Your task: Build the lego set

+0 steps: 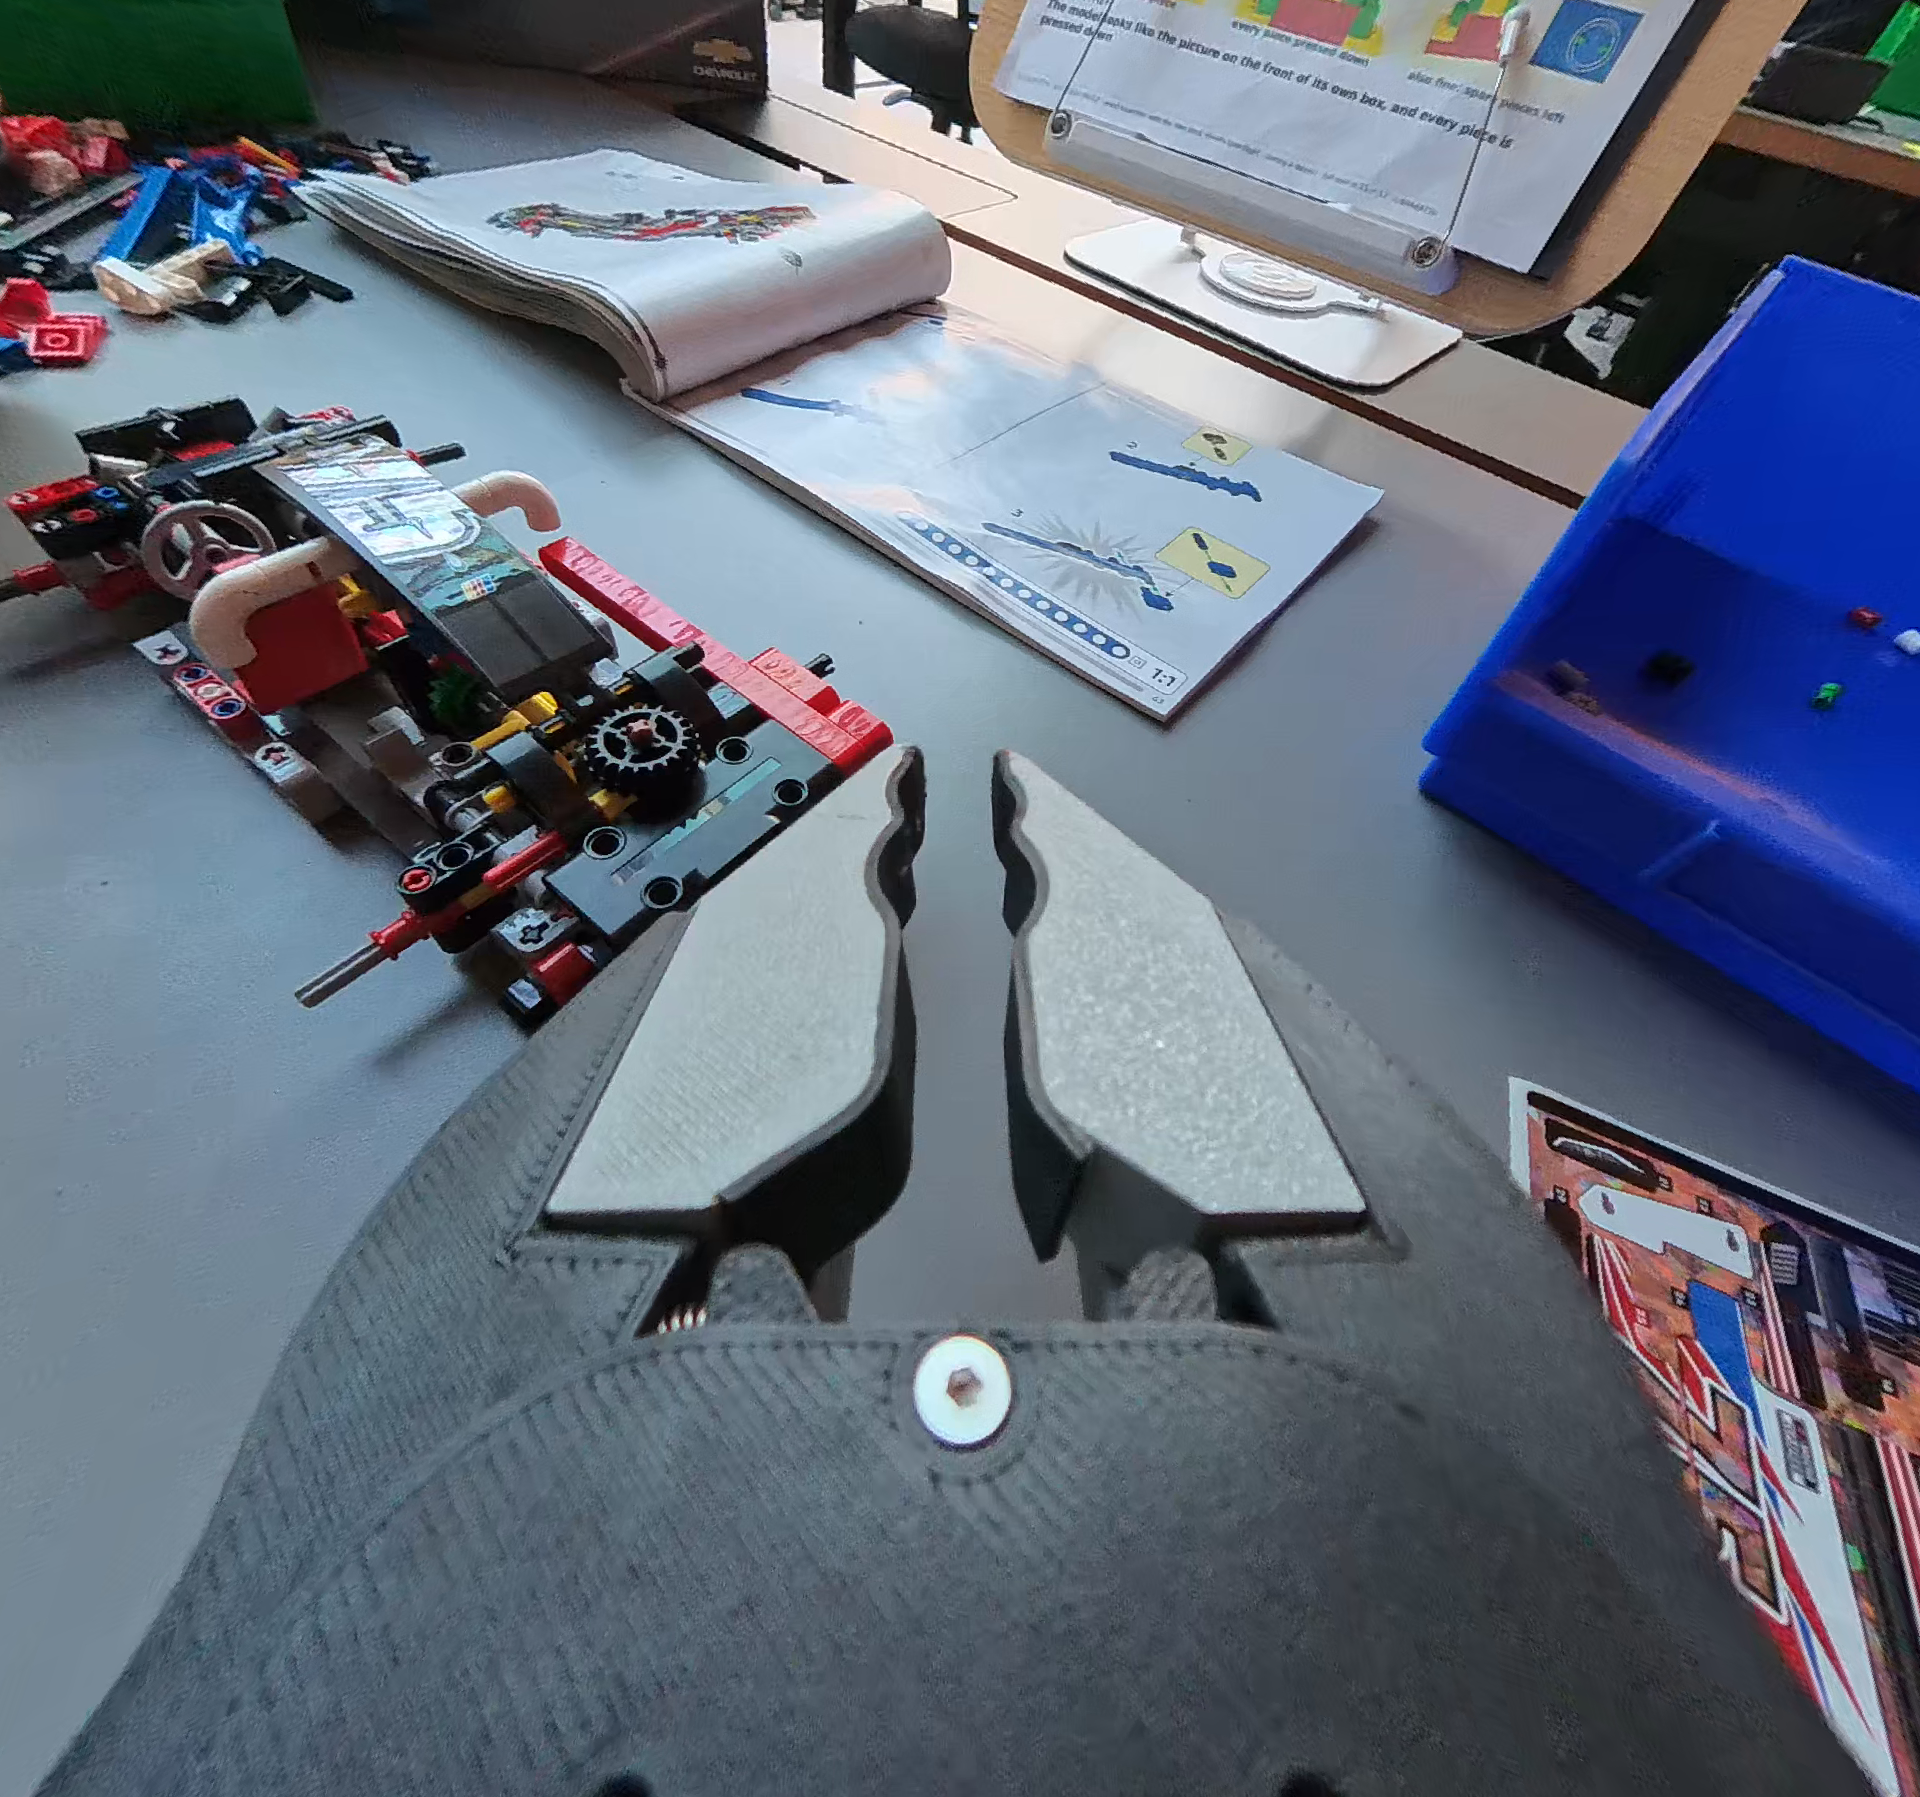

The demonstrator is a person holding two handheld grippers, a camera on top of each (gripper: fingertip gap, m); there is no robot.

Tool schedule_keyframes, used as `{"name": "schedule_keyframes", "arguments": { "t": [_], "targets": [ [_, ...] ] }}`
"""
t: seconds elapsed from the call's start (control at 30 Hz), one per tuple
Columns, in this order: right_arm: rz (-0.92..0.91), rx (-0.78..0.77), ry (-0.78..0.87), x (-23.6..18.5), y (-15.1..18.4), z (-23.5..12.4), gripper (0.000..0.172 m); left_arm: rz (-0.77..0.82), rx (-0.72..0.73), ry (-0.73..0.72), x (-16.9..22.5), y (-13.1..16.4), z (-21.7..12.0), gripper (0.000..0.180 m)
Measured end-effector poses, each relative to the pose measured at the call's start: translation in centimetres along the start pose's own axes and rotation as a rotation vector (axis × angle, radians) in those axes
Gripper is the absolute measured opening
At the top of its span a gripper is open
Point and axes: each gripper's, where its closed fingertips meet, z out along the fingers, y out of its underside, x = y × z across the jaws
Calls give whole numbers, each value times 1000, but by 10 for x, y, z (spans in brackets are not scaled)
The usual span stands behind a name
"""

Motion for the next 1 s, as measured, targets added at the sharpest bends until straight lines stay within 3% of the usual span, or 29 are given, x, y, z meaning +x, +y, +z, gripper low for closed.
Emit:
{"name": "schedule_keyframes", "arguments": {
  "t": [0.37,1.0],
  "targets": [
    [67,18,-15,5,-1,-3,6,-3,3,5,1,0,0,33],
    [207,141,-75,13,-14,-14,18,-1,20,-14,-4,-3,-3,33]
  ]
}}
